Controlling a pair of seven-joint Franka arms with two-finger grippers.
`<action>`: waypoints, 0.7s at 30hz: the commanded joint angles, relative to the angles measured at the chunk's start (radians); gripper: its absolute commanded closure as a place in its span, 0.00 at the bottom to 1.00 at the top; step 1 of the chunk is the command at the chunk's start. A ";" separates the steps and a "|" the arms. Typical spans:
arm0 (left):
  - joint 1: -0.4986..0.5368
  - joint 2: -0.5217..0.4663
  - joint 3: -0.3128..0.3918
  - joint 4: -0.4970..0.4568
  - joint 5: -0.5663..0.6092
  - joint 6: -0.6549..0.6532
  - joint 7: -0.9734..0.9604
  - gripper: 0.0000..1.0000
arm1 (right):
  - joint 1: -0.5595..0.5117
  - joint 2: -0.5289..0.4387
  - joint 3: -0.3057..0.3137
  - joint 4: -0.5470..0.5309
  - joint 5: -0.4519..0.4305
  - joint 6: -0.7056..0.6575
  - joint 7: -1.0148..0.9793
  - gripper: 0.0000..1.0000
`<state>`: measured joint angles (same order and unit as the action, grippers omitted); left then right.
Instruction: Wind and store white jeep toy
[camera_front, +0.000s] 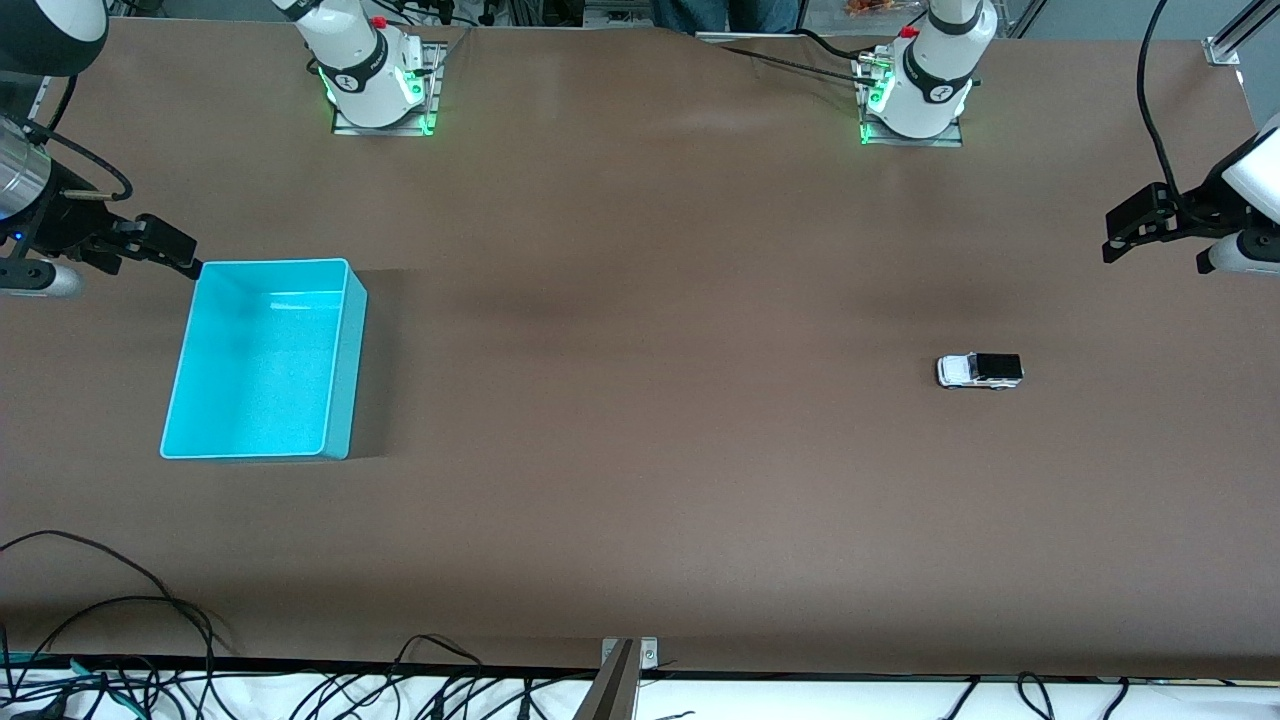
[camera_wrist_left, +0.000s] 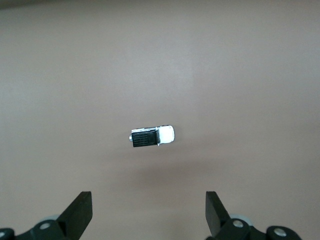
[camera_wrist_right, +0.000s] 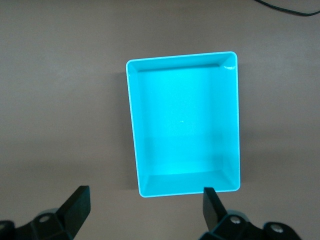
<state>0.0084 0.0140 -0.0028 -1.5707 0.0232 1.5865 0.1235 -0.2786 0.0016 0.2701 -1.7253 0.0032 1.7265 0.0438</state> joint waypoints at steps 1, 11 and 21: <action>0.010 0.014 -0.003 0.028 -0.028 -0.003 0.001 0.00 | -0.010 -0.003 0.004 0.006 0.015 -0.007 -0.004 0.00; 0.013 0.026 -0.003 0.028 -0.040 -0.003 0.001 0.00 | -0.008 -0.006 0.006 0.006 0.015 -0.007 0.005 0.00; 0.012 0.043 -0.003 0.028 -0.040 -0.003 0.001 0.00 | -0.008 -0.006 0.006 0.006 0.015 -0.007 0.002 0.00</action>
<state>0.0129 0.0415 -0.0028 -1.5707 0.0094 1.5874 0.1236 -0.2785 0.0015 0.2715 -1.7252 0.0032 1.7266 0.0438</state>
